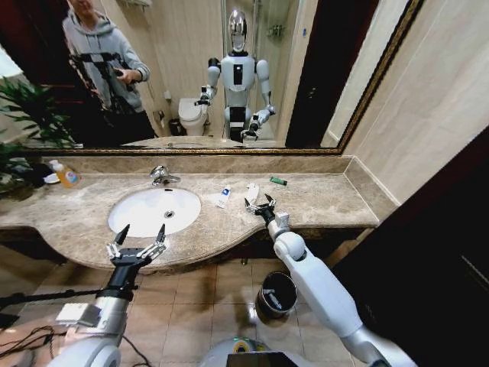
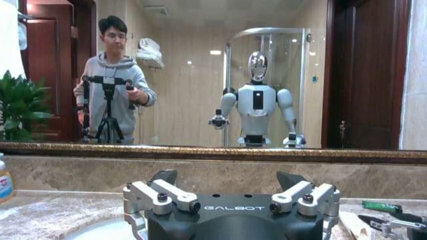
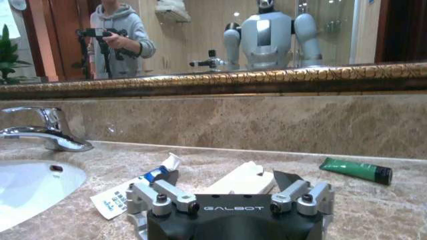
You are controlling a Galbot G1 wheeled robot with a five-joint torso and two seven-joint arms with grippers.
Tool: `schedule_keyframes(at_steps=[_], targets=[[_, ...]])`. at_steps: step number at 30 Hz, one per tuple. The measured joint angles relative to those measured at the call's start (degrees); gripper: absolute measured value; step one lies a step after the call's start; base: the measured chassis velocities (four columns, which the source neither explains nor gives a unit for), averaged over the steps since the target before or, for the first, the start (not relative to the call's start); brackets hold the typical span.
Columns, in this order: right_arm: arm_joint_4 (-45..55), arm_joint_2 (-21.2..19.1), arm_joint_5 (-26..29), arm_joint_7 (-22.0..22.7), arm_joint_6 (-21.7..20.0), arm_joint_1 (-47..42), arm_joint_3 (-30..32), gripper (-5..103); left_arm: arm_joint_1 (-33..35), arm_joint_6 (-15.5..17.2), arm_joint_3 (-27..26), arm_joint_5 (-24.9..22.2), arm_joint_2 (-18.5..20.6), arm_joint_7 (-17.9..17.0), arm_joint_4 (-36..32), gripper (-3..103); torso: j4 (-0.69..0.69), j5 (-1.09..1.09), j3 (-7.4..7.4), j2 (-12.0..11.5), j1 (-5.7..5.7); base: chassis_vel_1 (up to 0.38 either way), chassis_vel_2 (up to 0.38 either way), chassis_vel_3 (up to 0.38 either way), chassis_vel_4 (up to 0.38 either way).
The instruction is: Pick up the trash from the sink and place it in the trash bin.
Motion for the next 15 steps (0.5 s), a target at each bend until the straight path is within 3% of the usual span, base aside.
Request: schedule_keyframes(at_steps=[2, 3, 6, 13, 15], targets=[[-0.9, 0.3, -0.2, -0.2, 0.0, 0.2, -0.2, 85, 0.0, 0.0, 0.0, 0.0, 0.0, 0.0, 0.0, 100, 0.0, 0.0, 0.0, 0.0, 0.0, 0.0, 0.0, 0.0, 0.0], [-0.9, 0.3, -0.2, -0.2, 0.0, 0.2, -0.2, 85, 0.0, 0.0, 0.0, 0.0, 0.0, 0.0, 0.0, 100, 0.0, 0.0, 0.0, 0.0, 0.0, 0.0, 0.0, 0.0, 0.0], [-1.7, 0.6, -0.4, -0.5, 0.0, 0.4, -0.3, 69, 0.0, 0.0, 0.0, 0.0, 0.0, 0.0, 0.0, 100, 0.0, 0.0, 0.0, 0.0, 0.0, 0.0, 0.0, 0.0, 0.0], [-2.7, 0.8, -0.7, -0.6, 0.0, 0.5, -0.4, 52, 0.0, 0.0, 0.0, 0.0, 0.0, 0.0, 0.0, 100, 0.0, 0.0, 0.0, 0.0, 0.0, 0.0, 0.0, 0.0, 0.0], [-3.2, 0.8, -0.7, -0.6, 0.0, 0.5, -0.3, 41, 0.0, 0.0, 0.0, 0.0, 0.0, 0.0, 0.0, 100, 0.0, 0.0, 0.0, 0.0, 0.0, 0.0, 0.0, 0.0, 0.0]])
